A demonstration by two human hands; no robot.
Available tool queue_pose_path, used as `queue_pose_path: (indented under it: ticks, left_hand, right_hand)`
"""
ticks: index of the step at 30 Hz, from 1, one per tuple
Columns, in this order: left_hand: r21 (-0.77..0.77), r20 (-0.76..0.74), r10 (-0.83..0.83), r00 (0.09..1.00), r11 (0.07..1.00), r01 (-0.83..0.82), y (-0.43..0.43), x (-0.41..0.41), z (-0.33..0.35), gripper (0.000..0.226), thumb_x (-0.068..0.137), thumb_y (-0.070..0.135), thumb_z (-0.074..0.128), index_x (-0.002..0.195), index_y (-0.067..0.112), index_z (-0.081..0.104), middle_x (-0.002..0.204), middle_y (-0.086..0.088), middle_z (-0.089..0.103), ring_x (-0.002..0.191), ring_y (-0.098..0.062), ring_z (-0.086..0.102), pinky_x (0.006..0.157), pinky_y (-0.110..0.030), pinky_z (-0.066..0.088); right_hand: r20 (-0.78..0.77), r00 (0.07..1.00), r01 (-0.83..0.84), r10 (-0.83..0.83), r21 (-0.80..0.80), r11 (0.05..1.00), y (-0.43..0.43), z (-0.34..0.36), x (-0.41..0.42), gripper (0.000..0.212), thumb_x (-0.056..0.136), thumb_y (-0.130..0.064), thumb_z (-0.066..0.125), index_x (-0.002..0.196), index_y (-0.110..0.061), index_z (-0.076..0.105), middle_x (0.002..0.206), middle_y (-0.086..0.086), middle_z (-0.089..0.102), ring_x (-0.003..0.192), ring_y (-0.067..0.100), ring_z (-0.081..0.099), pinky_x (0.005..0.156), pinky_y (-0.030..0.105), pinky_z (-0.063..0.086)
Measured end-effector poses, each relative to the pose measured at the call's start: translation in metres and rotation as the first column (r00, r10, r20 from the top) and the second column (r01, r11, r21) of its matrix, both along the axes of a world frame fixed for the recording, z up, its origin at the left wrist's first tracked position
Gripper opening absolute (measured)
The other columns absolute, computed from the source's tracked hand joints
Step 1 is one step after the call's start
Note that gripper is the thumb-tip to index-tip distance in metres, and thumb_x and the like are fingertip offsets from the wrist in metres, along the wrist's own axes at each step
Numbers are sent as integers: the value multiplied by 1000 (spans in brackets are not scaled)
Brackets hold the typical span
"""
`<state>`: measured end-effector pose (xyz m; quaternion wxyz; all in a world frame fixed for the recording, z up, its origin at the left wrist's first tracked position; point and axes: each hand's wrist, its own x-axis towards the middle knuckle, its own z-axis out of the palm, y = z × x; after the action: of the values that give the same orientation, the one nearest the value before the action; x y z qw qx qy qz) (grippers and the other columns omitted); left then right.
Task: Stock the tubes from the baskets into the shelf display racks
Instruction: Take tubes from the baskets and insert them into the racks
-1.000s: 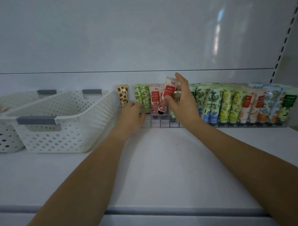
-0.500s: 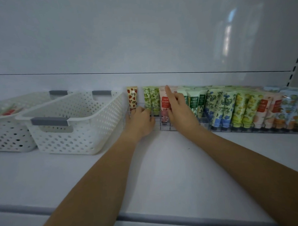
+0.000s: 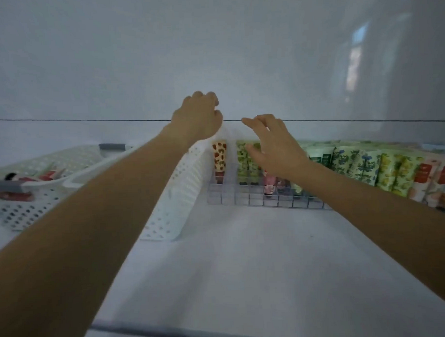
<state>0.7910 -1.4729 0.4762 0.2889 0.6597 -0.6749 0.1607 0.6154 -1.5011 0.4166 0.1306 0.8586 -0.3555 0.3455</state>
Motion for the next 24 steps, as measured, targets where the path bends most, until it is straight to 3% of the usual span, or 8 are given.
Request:
queue_pose_path:
  ticks: [8,13,19,24]
  left_hand:
    - [150,51,158,986,975,-164,24,152,4,38,96,25,43,130,9,46,133,-17,47,121,-33,44,103,-43,36]
    - [247,92,164,982,952,-182,40,233,5,39,95,25,46,130,10,46,133,-15,48,120,-31,46,100,-38,34]
    - [375,166,39,985,922,-100,36,295,-3,40,91,28,55,129,19,47,129,-5,53,92,-15,49,84,-25,35]
    - [529,163,-170,972,847,59,17,312,-15,28,83,29,66,109,29,56,111,8,62,77,7,51,70,-18,37]
  right_hand:
    - [-66,976,-191,209,220,957,12,14,103,53,96,-30,46,144,-18,29,142,12,33,130,25,30,104,32,29]
    - [-117,949,-247,293,302,921,20,28,173,51,96,-35,43,144,-21,29,140,9,36,129,23,33,105,33,29]
    - [-330,893,-198,308,327,924,21,36,234,46,97,-40,40,140,-26,34,141,4,39,129,20,36,108,38,30]
    - [-410,866,-116,288,395,911,21,33,263,43,96,-41,42,135,-24,41,128,3,49,114,16,46,93,28,37]
